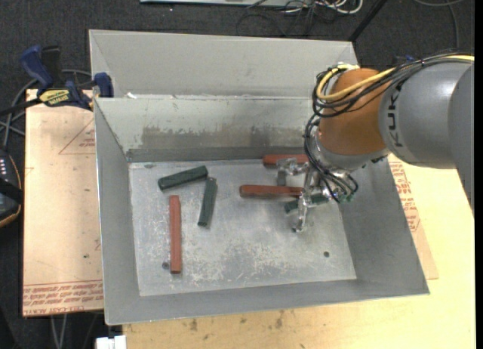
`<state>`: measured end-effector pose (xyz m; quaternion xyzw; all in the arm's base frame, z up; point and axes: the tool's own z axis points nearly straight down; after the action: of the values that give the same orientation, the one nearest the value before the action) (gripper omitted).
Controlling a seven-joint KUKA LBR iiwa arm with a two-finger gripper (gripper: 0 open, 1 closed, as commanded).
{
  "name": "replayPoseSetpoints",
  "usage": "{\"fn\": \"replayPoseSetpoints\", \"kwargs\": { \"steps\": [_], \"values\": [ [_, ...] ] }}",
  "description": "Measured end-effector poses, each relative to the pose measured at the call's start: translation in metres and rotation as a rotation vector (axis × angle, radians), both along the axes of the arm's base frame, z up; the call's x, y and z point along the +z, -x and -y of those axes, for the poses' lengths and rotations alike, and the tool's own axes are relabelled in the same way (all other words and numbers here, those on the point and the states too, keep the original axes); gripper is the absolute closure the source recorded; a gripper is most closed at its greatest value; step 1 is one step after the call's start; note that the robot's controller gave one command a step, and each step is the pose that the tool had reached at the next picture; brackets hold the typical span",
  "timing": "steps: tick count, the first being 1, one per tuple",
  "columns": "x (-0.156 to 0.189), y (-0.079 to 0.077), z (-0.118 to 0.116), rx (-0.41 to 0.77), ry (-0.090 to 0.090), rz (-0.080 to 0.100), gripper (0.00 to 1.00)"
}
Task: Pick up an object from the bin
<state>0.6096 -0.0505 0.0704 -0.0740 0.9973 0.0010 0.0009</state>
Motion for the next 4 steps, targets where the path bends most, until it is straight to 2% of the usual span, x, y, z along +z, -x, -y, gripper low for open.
{"fn": "replayPoseSetpoints", "kwargs": {
  "steps": [1,2,3,4],
  "values": [
    [0.001,-0.001,0.001,0.0,0.001,0.0,1.0],
    [0.162,0.017,-0.062,0.205,0.001,0.01,1.0],
    [0.158,0.018,-0.061,0.202,0.001,0.002,0.0],
    [-0.003,0.001,-0.086,0.362,0.001,-0.008,0.0]
  ]
}}
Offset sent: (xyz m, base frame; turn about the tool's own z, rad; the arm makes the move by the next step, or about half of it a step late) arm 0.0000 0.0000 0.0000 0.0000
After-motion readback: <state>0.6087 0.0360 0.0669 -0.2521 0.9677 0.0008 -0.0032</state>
